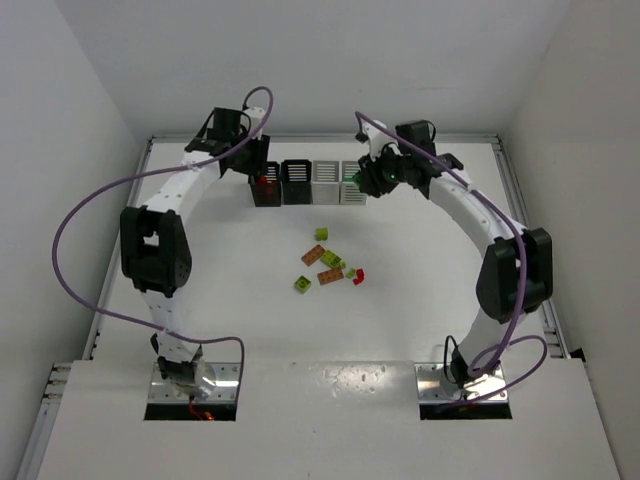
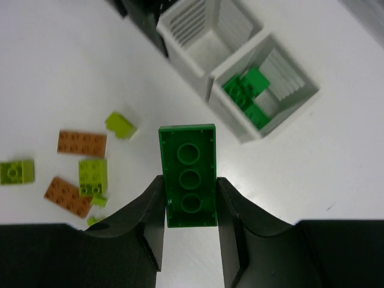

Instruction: Sort the legos into containers by color

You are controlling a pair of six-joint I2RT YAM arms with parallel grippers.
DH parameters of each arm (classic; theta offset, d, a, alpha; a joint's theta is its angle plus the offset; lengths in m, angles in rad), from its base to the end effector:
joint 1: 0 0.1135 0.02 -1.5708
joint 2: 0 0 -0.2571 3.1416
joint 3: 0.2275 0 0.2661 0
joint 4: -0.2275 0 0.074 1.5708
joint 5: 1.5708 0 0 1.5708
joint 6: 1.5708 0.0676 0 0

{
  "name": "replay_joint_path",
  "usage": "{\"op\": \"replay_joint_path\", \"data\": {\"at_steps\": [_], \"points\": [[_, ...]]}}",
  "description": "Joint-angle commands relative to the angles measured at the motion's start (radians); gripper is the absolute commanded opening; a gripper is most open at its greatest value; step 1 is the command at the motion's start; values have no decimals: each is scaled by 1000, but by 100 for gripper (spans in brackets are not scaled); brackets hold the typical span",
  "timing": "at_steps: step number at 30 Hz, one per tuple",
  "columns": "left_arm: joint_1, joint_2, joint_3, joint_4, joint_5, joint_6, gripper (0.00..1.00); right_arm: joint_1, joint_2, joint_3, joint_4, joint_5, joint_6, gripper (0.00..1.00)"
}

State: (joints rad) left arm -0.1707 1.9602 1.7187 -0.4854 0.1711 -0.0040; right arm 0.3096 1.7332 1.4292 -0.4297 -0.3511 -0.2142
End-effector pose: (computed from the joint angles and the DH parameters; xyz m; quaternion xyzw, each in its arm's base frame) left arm 0.4797 -0.0944 0.2542 0.1106 0.9029 -0.1133 0.3997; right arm 0.4015 0.1528 0.2548 -0.3015 0.8506 0.1785 0.3921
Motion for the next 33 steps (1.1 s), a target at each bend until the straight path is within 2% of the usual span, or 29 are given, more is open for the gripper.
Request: {"op": "replay_joint_path", "data": {"at_steps": [1,10,14,17,20,21,24,30,33], "points": [[-7,-202,-40,24,18,12,52,-3,75,118,48,17,50,14],[-7,-467,-281,15,41,30,53,-3,302,365,60,37,61,15],[-7,-541,-314,14,74,51,62,-3,371,412,60,55,70,19],[-7,-573,-335,5,110,61,65,-3,393,424,60,75,61,22],[-7,-595,-356,5,133,70,68,-3,402,424,71,95,61,33],[-7,-595,-357,5,158,70,70,-3,402,424,71,95,61,42],[-7,-615,-396,-4,211,79,71,-3,411,436,82,104,61,58],[-94,-668,-490,-4,265,171,71,-3,391,436,91,107,102,68],[-202,-681,-533,-4,254,194,69,-3,335,436,91,80,163,69]]}}
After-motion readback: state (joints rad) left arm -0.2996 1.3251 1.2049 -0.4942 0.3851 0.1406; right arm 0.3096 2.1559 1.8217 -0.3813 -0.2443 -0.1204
